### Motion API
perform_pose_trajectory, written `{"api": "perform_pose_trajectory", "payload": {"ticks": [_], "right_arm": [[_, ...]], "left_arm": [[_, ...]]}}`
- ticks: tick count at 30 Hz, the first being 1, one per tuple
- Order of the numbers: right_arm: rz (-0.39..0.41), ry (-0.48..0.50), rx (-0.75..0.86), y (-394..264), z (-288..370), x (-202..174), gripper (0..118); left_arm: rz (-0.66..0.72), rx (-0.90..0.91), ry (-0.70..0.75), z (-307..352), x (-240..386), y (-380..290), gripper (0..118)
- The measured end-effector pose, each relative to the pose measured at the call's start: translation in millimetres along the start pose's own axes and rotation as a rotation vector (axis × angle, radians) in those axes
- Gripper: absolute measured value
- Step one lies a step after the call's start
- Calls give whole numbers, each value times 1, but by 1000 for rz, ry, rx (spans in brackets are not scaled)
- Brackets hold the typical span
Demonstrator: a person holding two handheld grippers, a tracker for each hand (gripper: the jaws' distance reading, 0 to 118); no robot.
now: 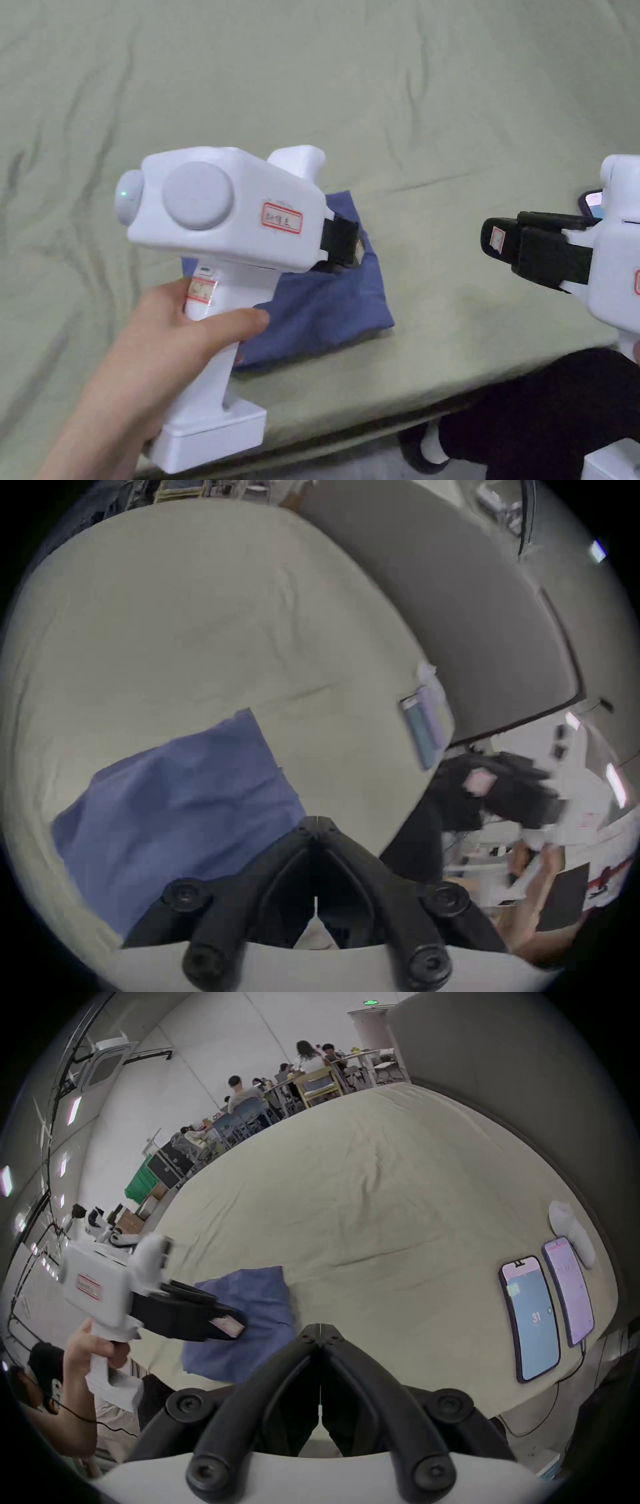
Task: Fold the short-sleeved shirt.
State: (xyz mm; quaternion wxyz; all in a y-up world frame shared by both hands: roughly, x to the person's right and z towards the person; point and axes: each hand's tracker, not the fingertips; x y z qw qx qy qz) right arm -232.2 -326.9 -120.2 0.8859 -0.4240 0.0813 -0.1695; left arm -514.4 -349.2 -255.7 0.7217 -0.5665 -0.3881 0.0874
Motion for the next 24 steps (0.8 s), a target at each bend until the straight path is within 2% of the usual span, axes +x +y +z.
{"api": "perform_pose_trajectory", "payload": {"ticks": [2,5,10,13,16,17,18,19,20,21,24], "right_arm": [[43,27,-5,5,-3,-17,2],[120,76,-14,14,-10,-50,2],[261,166,-110,18,-54,-103,2],[339,145,-230,6,-107,-118,2],[377,36,-380,-6,-179,-104,2],[359,26,-438,-9,-198,-94,2],[296,93,-427,-6,-205,-85,2],[186,163,-390,5,-196,-79,2],[177,165,-393,11,-193,-76,2],[227,151,-395,12,-193,-76,2],[240,164,-415,12,-194,-76,2]], "left_arm": [[14,86,2,42,-4,-14,0],[27,199,120,105,-13,-46,0],[186,283,198,154,-67,-96,0],[307,272,184,149,-100,-112,0],[443,286,50,132,-135,-114,0],[506,281,-5,124,-148,-114,7],[538,286,-41,114,-160,-114,23],[550,290,-51,107,-166,-113,57],[526,279,-31,96,-163,-110,94],[504,263,-30,86,-166,-106,95],[478,226,-79,65,-163,-96,95]]}}
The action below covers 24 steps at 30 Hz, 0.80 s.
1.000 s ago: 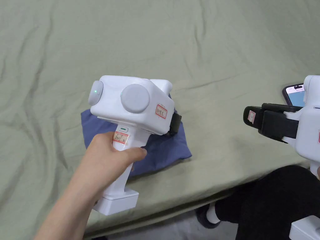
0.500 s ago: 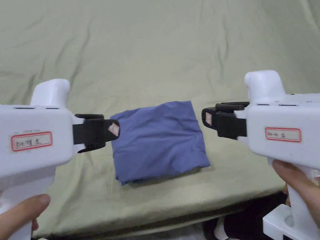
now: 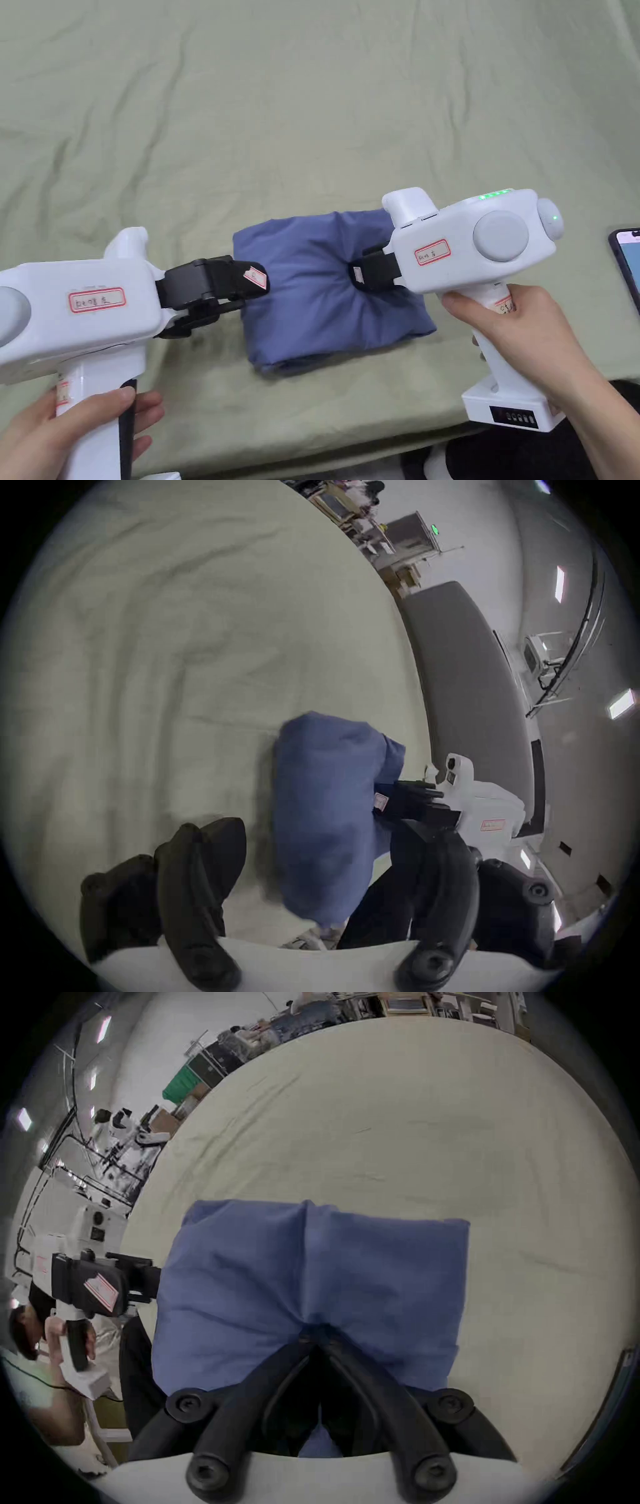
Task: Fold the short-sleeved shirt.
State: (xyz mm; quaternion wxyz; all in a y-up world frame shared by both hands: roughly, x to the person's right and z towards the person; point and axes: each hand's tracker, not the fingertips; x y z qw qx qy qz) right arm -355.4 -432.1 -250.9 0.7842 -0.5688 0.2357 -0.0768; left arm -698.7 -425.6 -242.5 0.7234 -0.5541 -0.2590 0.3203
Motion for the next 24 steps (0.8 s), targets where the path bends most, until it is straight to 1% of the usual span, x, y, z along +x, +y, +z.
{"api": "perform_pose_trajectory", "payload": {"ticks": [2,4,6,7,8,9,10,11,12,14,16,18,19,21,23,24], "right_arm": [[0,9,-3,1,0,2,2],[-3,19,-2,0,1,3,2],[-10,32,3,-2,1,5,2],[-13,33,6,-2,2,5,2],[-12,33,8,-3,2,4,2],[-6,27,15,-5,3,2,2],[2,17,25,-6,5,-1,2],[4,50,49,-6,9,0,2],[-12,66,74,-6,12,-4,2],[14,58,98,-7,20,-15,2],[30,61,139,-5,30,-28,2],[35,92,177,-2,42,-42,2],[45,99,194,-1,47,-50,2],[83,103,216,5,55,-69,2],[119,114,236,12,59,-89,2],[134,122,245,16,60,-99,2]], "left_arm": [[-49,-23,-19,-18,9,2,95],[-111,-52,-23,-37,15,5,104],[-169,-87,24,-58,23,9,104],[-176,-122,49,-63,23,11,100],[-147,-95,44,-64,17,7,64],[-147,-78,22,-59,13,11,32],[-151,-52,42,-52,10,13,32],[-116,-62,5,-49,2,17,32],[-73,-92,-27,-44,-3,18,32],[-133,-84,24,-36,-2,20,32],[-120,-89,11,-22,-9,27,32],[-107,-72,-3,-1,-18,31,32],[-122,-66,16,11,-21,34,32],[-184,-53,138,50,-24,45,32],[-182,-36,201,89,-44,54,32],[-181,-23,245,114,-45,57,32]]}}
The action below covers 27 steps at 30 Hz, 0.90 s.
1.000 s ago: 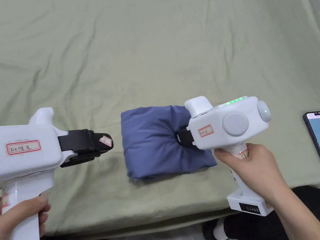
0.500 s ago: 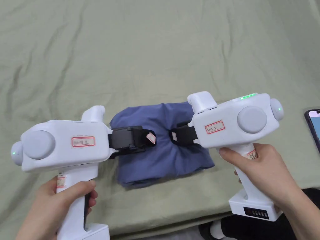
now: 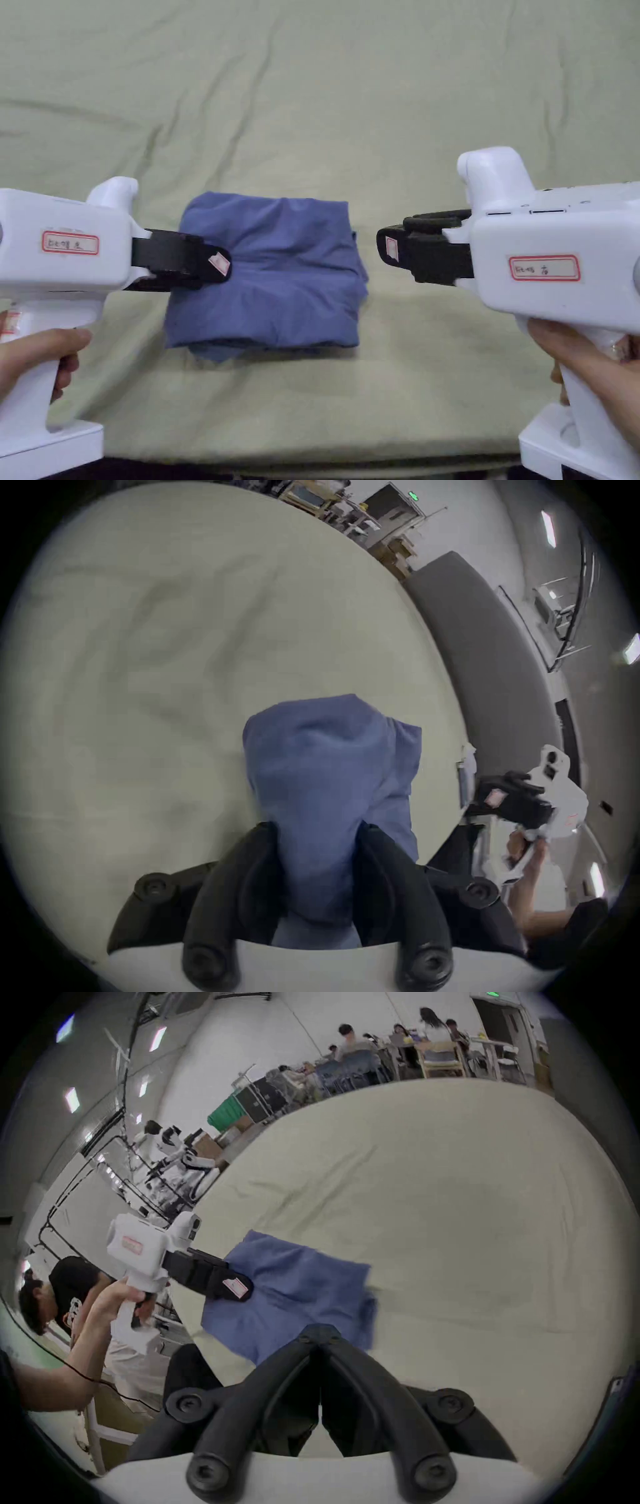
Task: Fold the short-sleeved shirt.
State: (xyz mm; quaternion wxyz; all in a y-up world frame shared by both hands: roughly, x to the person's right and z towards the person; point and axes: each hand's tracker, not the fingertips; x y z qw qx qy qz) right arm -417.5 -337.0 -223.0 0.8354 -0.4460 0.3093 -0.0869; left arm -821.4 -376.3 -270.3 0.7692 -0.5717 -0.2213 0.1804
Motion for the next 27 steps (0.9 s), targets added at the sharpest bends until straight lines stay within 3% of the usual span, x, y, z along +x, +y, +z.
{"api": "perform_pose_trajectory", "payload": {"ticks": [6,9,13,14,15,16,18,22,23,24,25,26,27], "right_arm": [[68,34,3,26,-30,-51,2],[85,38,-13,30,-47,-70,2],[102,41,-43,30,-63,-84,2],[107,39,-56,30,-65,-86,2],[111,35,-63,30,-66,-86,2],[114,27,-64,30,-66,-87,2],[114,26,-63,31,-65,-86,2],[121,30,-32,35,-48,-85,2],[126,29,-10,35,-40,-83,2],[129,25,13,35,-31,-82,2],[132,21,36,35,-21,-80,2],[131,3,67,35,-8,-77,2],[134,-23,101,34,6,-74,2]], "left_arm": [[44,-17,308,91,-99,23,32],[79,-47,366,106,-137,32,32],[59,-83,340,96,-158,33,33],[50,-85,338,95,-160,33,51],[30,-77,360,96,-162,33,78],[4,-49,421,94,-163,30,78],[-60,-10,578,96,-163,23,96],[53,275,447,152,-147,-7,99],[107,365,382,174,-134,-18,91],[136,468,303,193,-122,-28,61],[123,588,252,206,-101,-38,8],[67,710,293,212,-73,-48,0],[-20,760,348,218,-42,-50,0]]}}
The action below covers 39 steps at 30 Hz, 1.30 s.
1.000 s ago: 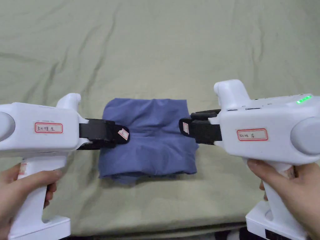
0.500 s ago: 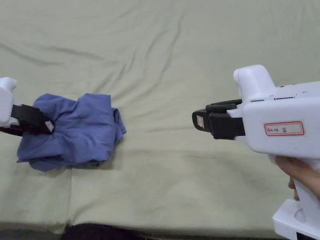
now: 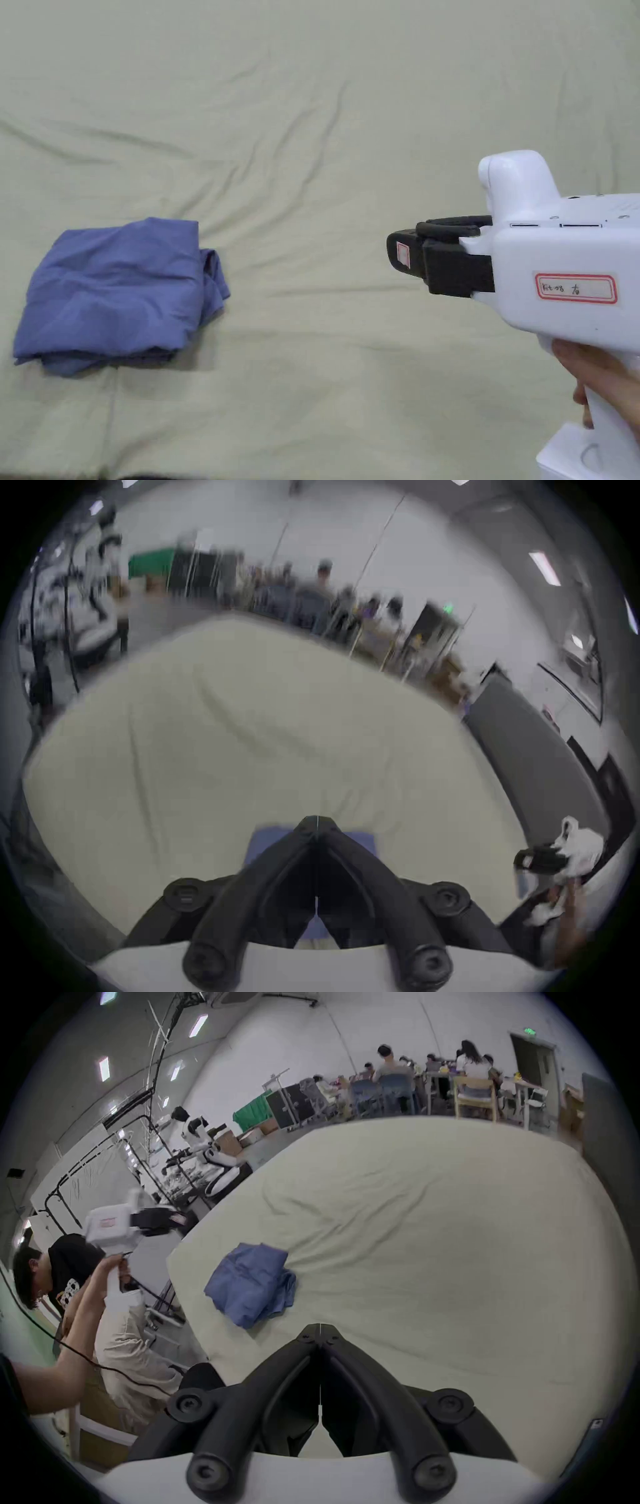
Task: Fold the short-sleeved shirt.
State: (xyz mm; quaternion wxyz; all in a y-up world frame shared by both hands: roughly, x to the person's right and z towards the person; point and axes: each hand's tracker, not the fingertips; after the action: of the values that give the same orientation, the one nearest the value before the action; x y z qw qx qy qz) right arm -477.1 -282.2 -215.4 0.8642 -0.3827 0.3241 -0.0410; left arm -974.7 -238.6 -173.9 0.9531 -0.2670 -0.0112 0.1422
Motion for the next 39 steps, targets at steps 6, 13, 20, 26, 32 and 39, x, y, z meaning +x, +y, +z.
{"api": "perform_pose_trajectory", "payload": {"ticks": [6,13,20,26,32,39], "right_arm": [[3,-162,207,5,103,26,2],[59,-439,511,27,219,50,2],[78,-539,702,51,276,66,19],[104,-649,718,58,275,65,118],[98,-643,708,59,271,60,118],[109,-648,685,64,266,56,118]], "left_arm": [[-254,239,22,27,155,14,0],[-406,400,-30,42,282,24,0],[-342,474,46,63,322,39,3],[-456,441,119,64,339,32,116],[-387,397,82,66,337,35,116],[-357,394,106,71,326,36,116]]}}
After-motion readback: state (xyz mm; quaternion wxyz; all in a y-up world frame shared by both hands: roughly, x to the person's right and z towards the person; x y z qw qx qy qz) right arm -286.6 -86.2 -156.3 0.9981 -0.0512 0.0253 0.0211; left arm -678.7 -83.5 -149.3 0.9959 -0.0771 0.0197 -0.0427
